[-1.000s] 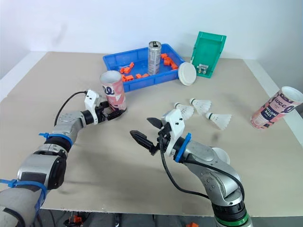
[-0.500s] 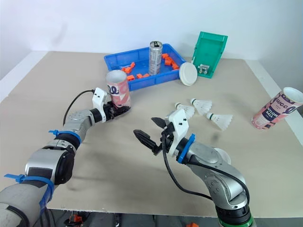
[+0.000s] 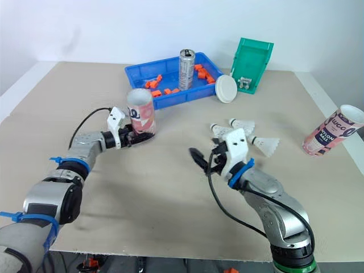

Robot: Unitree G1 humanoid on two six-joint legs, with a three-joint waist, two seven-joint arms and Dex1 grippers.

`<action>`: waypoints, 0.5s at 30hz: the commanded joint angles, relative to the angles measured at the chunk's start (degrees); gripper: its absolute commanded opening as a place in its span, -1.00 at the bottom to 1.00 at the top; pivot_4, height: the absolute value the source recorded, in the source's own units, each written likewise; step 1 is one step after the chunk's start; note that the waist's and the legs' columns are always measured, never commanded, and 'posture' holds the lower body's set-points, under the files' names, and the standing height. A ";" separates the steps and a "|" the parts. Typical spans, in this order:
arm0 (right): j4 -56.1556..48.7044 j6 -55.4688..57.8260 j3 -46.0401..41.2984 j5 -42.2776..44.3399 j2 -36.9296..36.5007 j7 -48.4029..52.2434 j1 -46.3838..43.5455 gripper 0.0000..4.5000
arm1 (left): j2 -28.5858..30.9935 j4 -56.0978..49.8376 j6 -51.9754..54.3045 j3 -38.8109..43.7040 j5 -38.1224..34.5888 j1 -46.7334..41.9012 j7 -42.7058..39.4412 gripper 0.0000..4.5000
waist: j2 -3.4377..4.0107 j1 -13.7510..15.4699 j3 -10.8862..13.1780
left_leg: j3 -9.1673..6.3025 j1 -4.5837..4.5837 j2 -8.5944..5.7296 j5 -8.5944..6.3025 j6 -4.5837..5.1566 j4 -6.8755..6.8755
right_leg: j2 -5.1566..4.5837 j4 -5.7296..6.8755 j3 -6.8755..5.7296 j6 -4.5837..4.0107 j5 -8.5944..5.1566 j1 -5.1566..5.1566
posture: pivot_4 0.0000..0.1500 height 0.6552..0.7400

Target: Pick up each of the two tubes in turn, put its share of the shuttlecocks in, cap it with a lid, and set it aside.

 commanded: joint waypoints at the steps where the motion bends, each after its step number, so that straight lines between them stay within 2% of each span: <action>1: 0.49 -1.73 -0.66 -2.74 -0.72 -0.58 -0.25 1.00 | 4.27 -8.42 1.16 -2.98 1.18 1.53 -8.79 0.26 | 0.01 -0.03 0.01 | 0.00 0.00 0.00 0.00 0.00 -0.01 | 0.00 0.00 0.00 -0.07 0.03 0.00 | 1.00 1.00; 7: 9.88 -6.41 2.36 -7.81 1.29 0.46 -5.53 1.00 | 11.14 -23.67 6.93 -7.46 1.05 6.32 -19.06 0.26 | 0.02 -0.13 0.01 | 0.04 0.02 0.03 0.00 0.00 -0.01 | 0.00 0.00 0.01 -0.11 0.03 -0.01 | 1.00 1.00; 13: 21.31 -13.62 4.81 -12.25 2.06 3.36 -10.98 1.00 | 16.60 -32.51 12.03 -11.36 2.31 13.06 -23.84 0.26 | 0.06 -0.10 0.01 | 0.06 0.07 0.06 0.00 0.01 -0.01 | 0.01 0.04 0.00 -0.14 -0.02 0.02 | 1.00 1.00; 15: 28.98 -17.40 5.10 -14.22 2.89 3.85 -15.16 1.00 | 19.22 -36.83 13.56 -12.17 2.43 15.74 -25.34 0.26 | 0.06 -0.70 0.01 | 0.04 0.08 0.06 -0.01 0.02 -0.03 | 0.02 0.05 -0.02 -0.19 -0.04 0.02 | 1.00 1.00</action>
